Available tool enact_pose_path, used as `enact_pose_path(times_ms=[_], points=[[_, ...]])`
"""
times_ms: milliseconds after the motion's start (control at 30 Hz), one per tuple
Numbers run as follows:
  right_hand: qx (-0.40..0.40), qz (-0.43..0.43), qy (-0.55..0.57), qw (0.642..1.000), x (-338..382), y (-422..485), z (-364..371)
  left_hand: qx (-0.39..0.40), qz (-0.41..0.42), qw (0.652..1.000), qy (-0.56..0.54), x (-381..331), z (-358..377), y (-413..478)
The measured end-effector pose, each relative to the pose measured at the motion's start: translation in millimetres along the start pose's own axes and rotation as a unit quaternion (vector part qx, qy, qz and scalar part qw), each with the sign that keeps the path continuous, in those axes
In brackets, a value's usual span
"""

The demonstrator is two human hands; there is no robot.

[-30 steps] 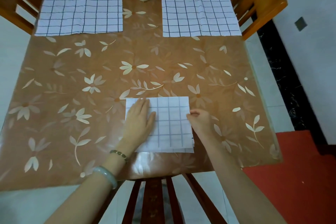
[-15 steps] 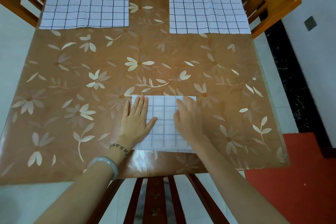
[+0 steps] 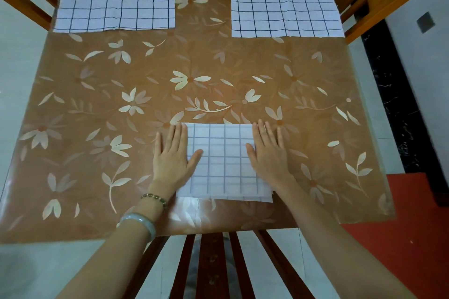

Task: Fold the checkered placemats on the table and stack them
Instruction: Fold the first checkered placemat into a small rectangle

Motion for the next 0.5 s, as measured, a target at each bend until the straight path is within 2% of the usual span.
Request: enact_pose_path(times_ms=[100, 200, 300, 500], points=[[-0.026, 0.016, -0.021, 0.999, 4.3, -3.0, -9.5, -0.014, -0.002, 1.000, -0.003, 1.7, -9.0, -6.0], [-0.059, -0.030, 0.002, 0.998, 44.8, -13.3, -19.7, -0.028, 0.061, 0.998, -0.012, -29.6, -15.7, -15.5], [-0.033, -0.105, 0.000, 0.994, 87.0, -26.1, -5.0, 0.003, 0.106, 0.994, -0.003, -51.8, -4.5, -25.9], [-0.001, -0.088, 0.003, 0.996, 60.6, -29.0, 13.1, 0.045, 0.087, 0.995, 0.005, -34.8, 8.5, -25.9]])
Point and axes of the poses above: each hand's wrist, its own y-axis towards the middle knuckle, its own z-axis out of the palm, x = y × z, the point moved 8 cm from there along y, towards the middle knuckle, and after that the axes turned 4 degrees about x, right-handed, at the moved point
